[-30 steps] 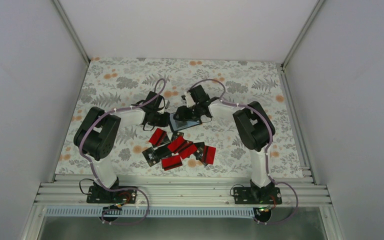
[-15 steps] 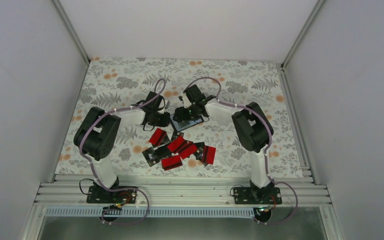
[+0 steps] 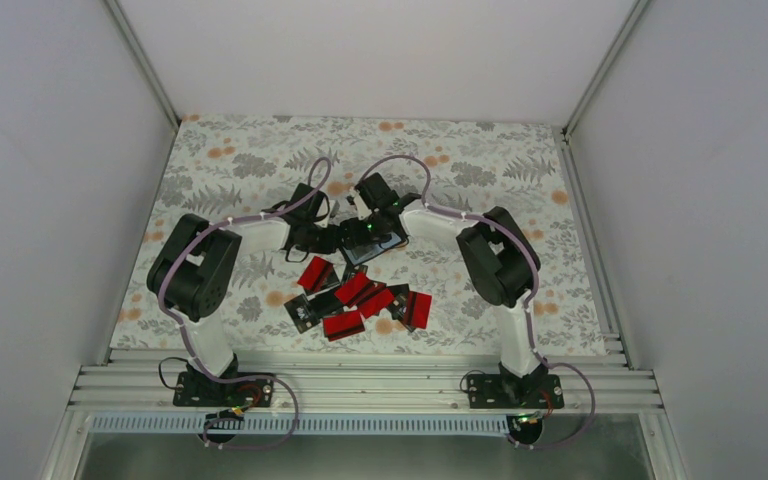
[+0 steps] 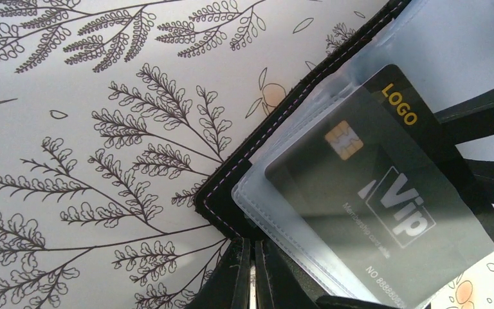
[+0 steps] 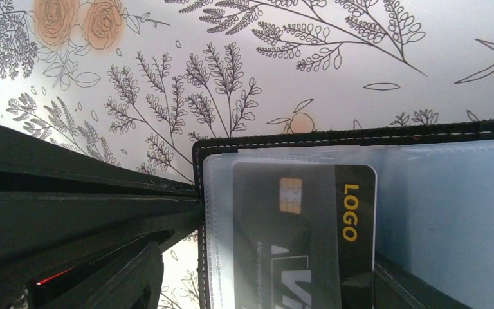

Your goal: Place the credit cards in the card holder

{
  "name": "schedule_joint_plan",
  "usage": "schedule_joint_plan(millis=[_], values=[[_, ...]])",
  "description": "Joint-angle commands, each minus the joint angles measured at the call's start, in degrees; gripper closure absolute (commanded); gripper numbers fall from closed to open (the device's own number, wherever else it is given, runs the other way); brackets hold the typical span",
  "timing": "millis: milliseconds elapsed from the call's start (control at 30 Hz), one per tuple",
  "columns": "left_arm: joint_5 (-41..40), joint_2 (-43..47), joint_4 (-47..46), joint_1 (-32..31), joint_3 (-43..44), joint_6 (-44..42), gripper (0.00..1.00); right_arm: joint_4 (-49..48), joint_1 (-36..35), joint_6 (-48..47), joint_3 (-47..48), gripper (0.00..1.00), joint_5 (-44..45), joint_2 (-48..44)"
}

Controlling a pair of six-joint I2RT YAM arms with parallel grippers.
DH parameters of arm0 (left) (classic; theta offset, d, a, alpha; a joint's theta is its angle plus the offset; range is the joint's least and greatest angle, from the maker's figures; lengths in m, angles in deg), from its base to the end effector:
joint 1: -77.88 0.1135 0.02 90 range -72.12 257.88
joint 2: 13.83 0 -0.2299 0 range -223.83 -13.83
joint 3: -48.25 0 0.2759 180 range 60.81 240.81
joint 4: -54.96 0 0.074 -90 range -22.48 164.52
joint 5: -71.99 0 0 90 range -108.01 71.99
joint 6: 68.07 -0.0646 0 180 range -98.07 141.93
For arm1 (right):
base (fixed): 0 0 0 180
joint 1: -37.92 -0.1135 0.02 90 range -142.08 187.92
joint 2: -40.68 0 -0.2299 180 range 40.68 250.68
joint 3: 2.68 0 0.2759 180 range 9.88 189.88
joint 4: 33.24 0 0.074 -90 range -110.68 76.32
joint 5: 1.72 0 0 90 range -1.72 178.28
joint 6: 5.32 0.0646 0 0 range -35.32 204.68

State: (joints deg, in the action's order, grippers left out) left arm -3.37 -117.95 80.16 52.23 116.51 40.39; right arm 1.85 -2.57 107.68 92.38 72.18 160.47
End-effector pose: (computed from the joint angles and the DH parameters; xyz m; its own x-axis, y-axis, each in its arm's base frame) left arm 0.3226 -0.1730 0.0554 -0.9158 0.0999 -0.3890 0.2520 0.8970 -0.3630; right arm 0.3331 0.3079 0.0800 -0.8904 -0.2665 -0.3691 -0.4150 0.8086 0.4171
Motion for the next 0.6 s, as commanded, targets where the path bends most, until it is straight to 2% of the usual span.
schedule_joint_plan(millis=[0, 100, 267, 567], values=[[0.18, -2.48, 3.44, -0.45, -2.57, -0.54, 0.96, -0.14, -2.81, -0.15, -0.11, 0.29, -2.82, 0.45], [0.24, -2.36, 3.26, -0.47, -2.47, -0.36, 0.96, -0.34, -3.02, -1.27, -0.43, 0.25, -4.75, -0.53], [0.37, -1.74, 3.2, -0.45, -2.74, -0.09, 0.96, 3.48, -2.56, -3.5, 1.02, 0.2, 1.37, -2.3], [0.45, -0.66, 3.5, -0.45, -3.0, 0.38, 0.96, 3.64, -1.12, -4.73, 0.76, 0.17, 0.29, -4.36]])
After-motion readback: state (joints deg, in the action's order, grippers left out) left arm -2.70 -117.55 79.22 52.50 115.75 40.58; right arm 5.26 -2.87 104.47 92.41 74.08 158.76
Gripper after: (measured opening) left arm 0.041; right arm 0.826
